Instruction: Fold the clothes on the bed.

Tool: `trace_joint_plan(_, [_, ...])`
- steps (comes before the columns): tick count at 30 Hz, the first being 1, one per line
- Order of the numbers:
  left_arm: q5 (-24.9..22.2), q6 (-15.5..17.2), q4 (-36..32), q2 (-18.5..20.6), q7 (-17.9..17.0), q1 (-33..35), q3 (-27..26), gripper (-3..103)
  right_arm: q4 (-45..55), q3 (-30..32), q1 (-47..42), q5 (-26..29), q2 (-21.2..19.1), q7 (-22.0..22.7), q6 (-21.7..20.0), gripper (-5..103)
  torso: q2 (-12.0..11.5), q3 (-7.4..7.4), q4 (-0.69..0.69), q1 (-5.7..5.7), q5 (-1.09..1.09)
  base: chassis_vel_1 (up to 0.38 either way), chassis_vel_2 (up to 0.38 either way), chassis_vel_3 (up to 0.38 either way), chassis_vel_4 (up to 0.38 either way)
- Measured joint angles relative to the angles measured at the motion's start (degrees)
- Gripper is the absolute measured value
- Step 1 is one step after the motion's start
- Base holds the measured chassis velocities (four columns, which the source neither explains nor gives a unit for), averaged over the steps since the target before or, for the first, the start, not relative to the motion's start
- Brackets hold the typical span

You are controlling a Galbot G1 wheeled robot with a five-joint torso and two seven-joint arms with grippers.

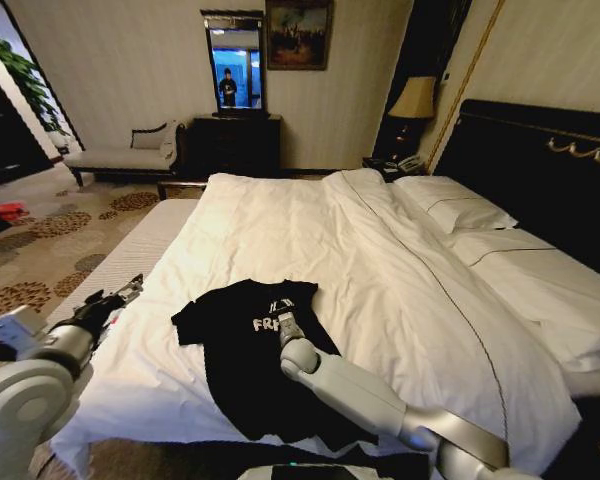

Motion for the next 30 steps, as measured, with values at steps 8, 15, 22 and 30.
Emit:
trace_joint_plan(8, [-2.4,-0.5,15.3,-2.1,4.5,-5.2,7.5,100,1.0,12.8,-3.0,10.0,-2.5,-17.3,12.6,57,0.0,0.0,-0.01,0.0,-0.02,0.0,0.0,0.0,0.0])
trace_joint_plan(15, [-1.7,-1.4,27.5,-4.8,8.0,-12.6,14.6,100,-0.4,18.7,-5.8,12.2,-3.8,-13.9,9.9,78,0.0,0.0,-0.02,0.0,-0.01,0.0,0.0,0.0,0.0])
trace_joint_plan(22, [-0.6,-1.8,34.8,-7.3,8.7,-17.5,19.1,100,0.3,20.6,-9.7,11.0,-5.8,-11.2,7.9,99,0.0,0.0,0.0,0.01,0.0,0.0,0.0,0.0,0.0])
trace_joint_plan(30, [1.8,-2.7,36.0,-8.0,9.3,-18.8,19.7,91,0.3,21.8,-10.8,10.9,-7.3,-9.9,6.9,100,0.0,0.0,-0.01,0.01,-0.01,0.0,0.0,0.0,0.0])
